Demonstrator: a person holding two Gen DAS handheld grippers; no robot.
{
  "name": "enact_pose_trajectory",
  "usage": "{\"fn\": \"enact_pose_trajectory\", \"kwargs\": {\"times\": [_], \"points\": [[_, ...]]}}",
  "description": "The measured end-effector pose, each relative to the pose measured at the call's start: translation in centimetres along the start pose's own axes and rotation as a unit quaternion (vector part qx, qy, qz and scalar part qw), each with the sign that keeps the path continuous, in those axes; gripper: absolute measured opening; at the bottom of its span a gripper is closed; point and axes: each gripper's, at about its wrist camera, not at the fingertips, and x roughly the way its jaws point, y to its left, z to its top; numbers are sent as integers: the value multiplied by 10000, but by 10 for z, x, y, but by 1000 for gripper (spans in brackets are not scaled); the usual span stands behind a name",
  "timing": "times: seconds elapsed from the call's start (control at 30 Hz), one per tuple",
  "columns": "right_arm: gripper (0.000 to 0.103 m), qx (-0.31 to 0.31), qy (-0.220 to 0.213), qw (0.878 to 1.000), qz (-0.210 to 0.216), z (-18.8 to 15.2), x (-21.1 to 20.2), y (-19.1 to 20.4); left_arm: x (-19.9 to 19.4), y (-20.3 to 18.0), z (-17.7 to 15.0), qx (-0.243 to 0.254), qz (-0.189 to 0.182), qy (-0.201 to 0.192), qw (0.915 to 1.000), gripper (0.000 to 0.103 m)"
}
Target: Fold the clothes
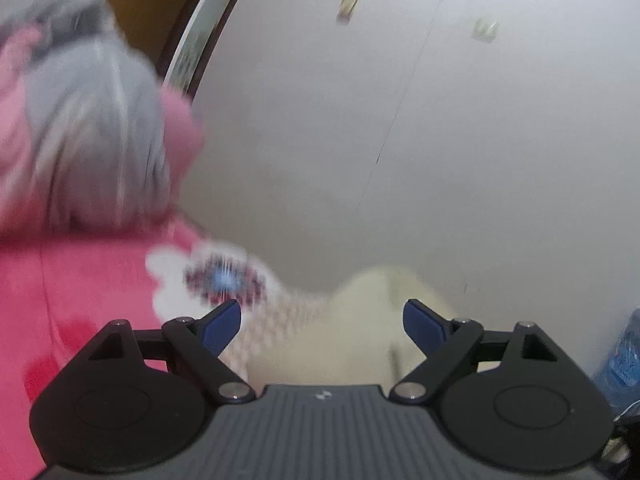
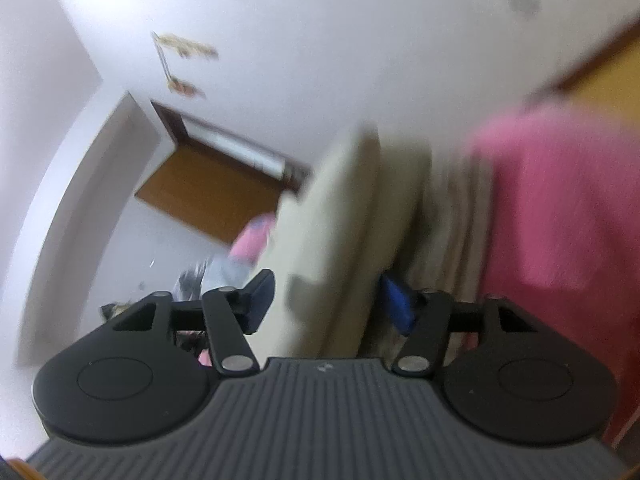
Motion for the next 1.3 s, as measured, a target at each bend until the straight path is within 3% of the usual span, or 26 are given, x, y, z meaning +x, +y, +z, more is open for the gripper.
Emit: {"fn": "enact_pose_trajectory", "kwargs": {"times": [0.1, 0.2, 0.27, 0.3, 0.37, 0.57, 0.67, 0.7, 0.73, 0.87, 1.03, 1.3], "points": [[56, -1284, -351, 9908, -225, 9, -7, 39, 3, -17, 8, 374, -33, 25, 9993, 89], [49, -2496, -362, 9671, -327, 5, 16, 77, 32, -21, 0, 400, 159, 575, 9974, 87], [46, -2846, -190, 9575, -436, -2, 42, 80, 55, -22, -7, 430, 328, 996, 9936, 88], [46, -3007, -100, 9524, -493, -5, 55, 81, 56, -18, -9, 289, 283, 940, 9947, 88], [46, -3060, -40, 9508, -477, -8, 41, 86, 48, -15, -2, 57, 185, 945, 9953, 86], [51, -3166, 115, 9476, -406, -17, -9, 99, -45, -22, 22, 393, 291, 504, 9975, 92], [59, -3219, 193, 9459, -371, -21, -34, 106, -105, -27, 15, 454, 125, 519, 9975, 99], [68, -3236, 219, 9452, -359, -23, -43, 109, -127, -29, 12, 467, 59, 536, 9974, 100], [77, -3252, 372, 9443, -342, -30, -54, 113, -145, -31, 5, 476, 49, 618, 9969, 101], [84, -3309, 1049, 9373, -313, -61, -99, 130, -209, -38, -18, 505, 96, 785, 9956, 103], [102, -3476, 1526, 9215, -815, -121, -128, 153, -278, -45, -45, 537, 256, 783, 9952, 103], [102, -3969, 1363, 8898, -1793, -176, -176, 191, -344, -65, -61, 882, 721, 806, 9902, 103]]}}
